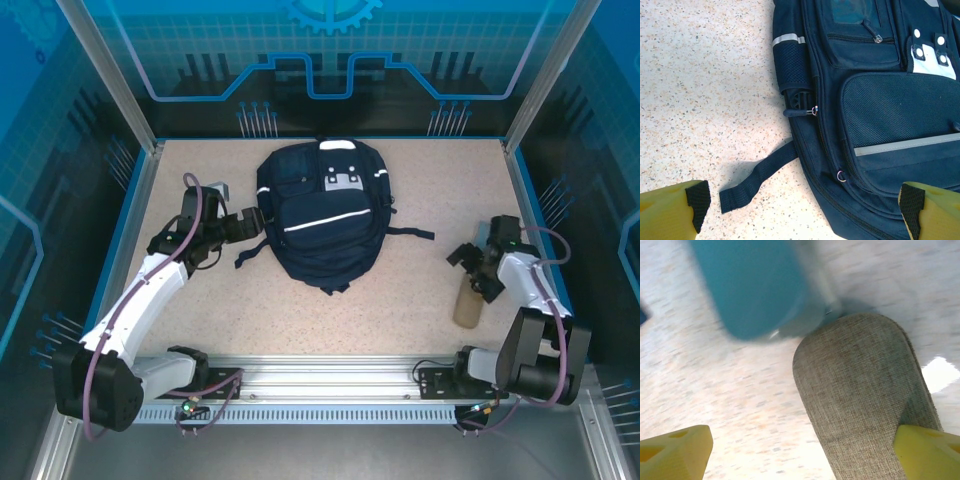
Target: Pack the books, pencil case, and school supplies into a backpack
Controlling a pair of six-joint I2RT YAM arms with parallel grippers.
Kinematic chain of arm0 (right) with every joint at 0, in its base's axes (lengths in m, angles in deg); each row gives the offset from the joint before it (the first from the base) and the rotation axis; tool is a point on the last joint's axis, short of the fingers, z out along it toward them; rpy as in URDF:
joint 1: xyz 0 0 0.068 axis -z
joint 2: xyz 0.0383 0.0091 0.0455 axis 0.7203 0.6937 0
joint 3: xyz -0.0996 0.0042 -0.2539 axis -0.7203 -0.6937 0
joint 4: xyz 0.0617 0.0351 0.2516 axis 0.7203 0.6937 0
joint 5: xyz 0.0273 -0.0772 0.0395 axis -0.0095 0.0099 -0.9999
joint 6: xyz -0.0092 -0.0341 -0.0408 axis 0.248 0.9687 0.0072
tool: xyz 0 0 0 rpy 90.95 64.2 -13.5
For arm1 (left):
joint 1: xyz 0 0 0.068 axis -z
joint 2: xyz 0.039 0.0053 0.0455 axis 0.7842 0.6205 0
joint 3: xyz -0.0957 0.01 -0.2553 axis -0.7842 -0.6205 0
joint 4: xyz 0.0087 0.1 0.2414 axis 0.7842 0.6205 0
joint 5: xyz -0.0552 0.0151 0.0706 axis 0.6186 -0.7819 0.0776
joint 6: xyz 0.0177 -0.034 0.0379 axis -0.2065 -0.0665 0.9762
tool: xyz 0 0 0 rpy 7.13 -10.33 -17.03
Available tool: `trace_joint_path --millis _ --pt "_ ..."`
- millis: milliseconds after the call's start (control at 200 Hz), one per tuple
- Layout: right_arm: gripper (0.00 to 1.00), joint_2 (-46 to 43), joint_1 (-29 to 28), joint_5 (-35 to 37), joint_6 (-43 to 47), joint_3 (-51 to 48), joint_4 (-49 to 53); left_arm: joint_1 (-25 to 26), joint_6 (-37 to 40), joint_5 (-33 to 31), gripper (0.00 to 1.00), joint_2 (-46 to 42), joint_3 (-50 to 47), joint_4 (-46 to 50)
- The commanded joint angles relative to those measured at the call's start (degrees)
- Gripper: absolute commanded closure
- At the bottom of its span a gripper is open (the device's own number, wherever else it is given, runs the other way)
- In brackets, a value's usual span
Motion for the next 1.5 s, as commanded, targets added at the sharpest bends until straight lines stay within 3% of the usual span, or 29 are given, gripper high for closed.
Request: trace_joint_path --millis 0,170,275,625,930,1210,1496 --pt "0.05 2.96 -7.18 -7.12 -8.48 -2.63 -5.42 -0.69 1.26 -0.41 0.01 -1.65 -0.64 0.12" --pt "0.05 7.74 -15.19 -6.39 -10.75 1.74 -6.53 -0.66 1.27 -0.09 0.01 -1.66 -0.74 0.45" --pt "0.05 9.49 -18.01 -1.84 -8.64 5.9 -2.68 -0.68 1.32 -0.05 0.01 -1.78 -0.74 0.62" --pt "0.03 9.55 -19.15 9.62 3.87 9.91 8.41 -0.66 1.4 1.03 0.01 -1.39 -0.66 0.64" --pt "0.05 12.51 -22.47 6.46 11.23 6.48 8.88 -0.67 1.29 2.25 0.01 -1.16 -0.22 0.56" --pt "0.23 14.1 -24.63 6.6 10.84 6.74 7.36 -0.66 1.18 2.45 0.01 -1.71 -0.17 0.59" --pt "0.31 14.03 -26.55 11.38 7.38 6.34 7.65 -0.66 0.89 3.37 0.01 -2.48 -0.57 0.45"
